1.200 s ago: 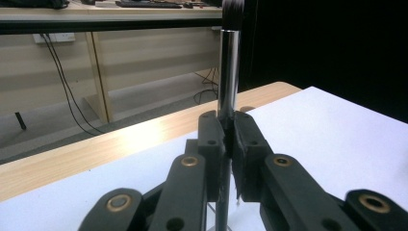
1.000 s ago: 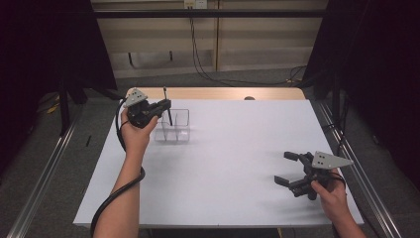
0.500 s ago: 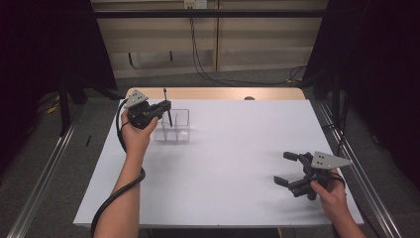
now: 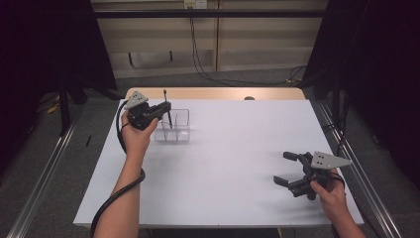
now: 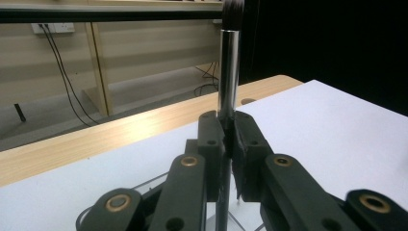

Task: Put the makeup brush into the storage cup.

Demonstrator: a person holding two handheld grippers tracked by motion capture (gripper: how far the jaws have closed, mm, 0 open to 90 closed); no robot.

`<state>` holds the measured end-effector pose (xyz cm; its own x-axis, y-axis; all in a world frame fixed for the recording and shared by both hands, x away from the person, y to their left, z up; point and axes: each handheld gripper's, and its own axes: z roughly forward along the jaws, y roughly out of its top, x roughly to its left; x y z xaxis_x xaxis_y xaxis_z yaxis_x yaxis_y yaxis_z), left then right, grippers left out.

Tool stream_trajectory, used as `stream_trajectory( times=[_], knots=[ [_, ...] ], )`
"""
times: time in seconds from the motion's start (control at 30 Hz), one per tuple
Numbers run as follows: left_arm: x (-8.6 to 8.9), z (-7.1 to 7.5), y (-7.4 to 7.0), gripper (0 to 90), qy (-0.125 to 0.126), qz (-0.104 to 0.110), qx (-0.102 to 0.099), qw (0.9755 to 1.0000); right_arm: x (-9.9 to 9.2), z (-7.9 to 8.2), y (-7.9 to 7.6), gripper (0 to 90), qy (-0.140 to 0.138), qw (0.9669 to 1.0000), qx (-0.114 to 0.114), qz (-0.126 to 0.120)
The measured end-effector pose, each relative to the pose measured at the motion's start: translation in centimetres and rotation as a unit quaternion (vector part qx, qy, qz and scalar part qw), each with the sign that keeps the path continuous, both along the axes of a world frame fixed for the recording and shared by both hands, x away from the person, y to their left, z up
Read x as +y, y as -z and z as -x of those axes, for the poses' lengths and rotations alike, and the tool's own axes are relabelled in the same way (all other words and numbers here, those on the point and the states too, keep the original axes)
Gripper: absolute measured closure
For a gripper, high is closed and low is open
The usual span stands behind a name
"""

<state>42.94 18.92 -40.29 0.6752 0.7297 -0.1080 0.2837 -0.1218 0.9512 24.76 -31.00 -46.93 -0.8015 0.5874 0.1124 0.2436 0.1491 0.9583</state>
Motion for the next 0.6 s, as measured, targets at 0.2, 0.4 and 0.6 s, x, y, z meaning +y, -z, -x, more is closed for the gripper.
stream_trajectory(
  times=[0.2,0.4,0.6],
  knots=[
    [0.02,0.04,0.03,83.3,0.001,0.0,0.001,1.0,-0.01,0.0,-0.01,2.9,0.0,1.0,-0.001,-0.001],
    [0.02,0.06,-0.03,83.2,0.001,0.002,0.001,1.0,-0.01,0.01,-0.04,2.9,0.0,1.0,-0.001,-0.001],
    [0.16,0.19,0.06,67.2,0.005,0.02,0.004,0.9998,-0.02,0.02,-0.04,2.9,0.0,1.0,-0.001,-0.001]
  ],
)
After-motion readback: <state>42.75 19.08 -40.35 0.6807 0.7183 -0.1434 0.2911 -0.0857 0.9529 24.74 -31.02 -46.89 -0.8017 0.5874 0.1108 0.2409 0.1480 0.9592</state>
